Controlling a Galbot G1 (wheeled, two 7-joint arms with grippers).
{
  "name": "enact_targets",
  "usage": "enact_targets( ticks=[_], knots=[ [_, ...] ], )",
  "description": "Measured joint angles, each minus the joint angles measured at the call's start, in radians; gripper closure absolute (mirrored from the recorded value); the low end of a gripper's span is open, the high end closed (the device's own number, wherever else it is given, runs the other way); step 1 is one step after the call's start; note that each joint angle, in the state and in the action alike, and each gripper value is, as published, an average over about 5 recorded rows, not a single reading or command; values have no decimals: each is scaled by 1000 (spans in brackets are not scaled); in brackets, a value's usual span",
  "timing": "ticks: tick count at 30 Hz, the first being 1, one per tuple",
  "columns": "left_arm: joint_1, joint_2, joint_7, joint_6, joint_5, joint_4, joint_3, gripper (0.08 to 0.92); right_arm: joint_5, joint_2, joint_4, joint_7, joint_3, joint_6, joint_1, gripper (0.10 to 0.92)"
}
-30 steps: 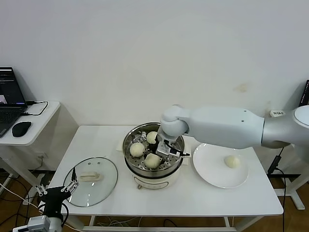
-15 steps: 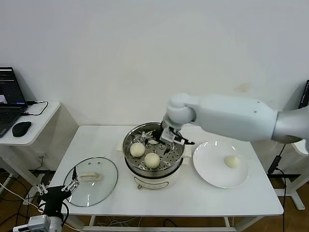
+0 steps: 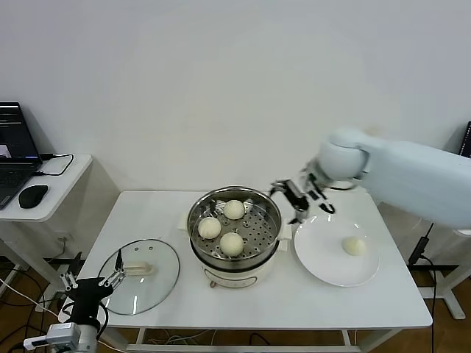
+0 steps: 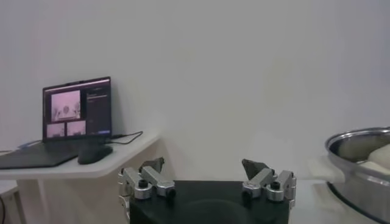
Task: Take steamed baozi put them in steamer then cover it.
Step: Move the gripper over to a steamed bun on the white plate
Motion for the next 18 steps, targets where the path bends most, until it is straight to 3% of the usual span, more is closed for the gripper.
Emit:
enact_targets(
  ticks=[8,18],
  knots=[
    [3,5,0,0,6,3,16,177,-82,-172,-9,-17,120,-39,-175,203],
    [18,10,0,2,9,-1,8,177,-207,-230,-129,-20,405,-35,-515,203]
  ],
)
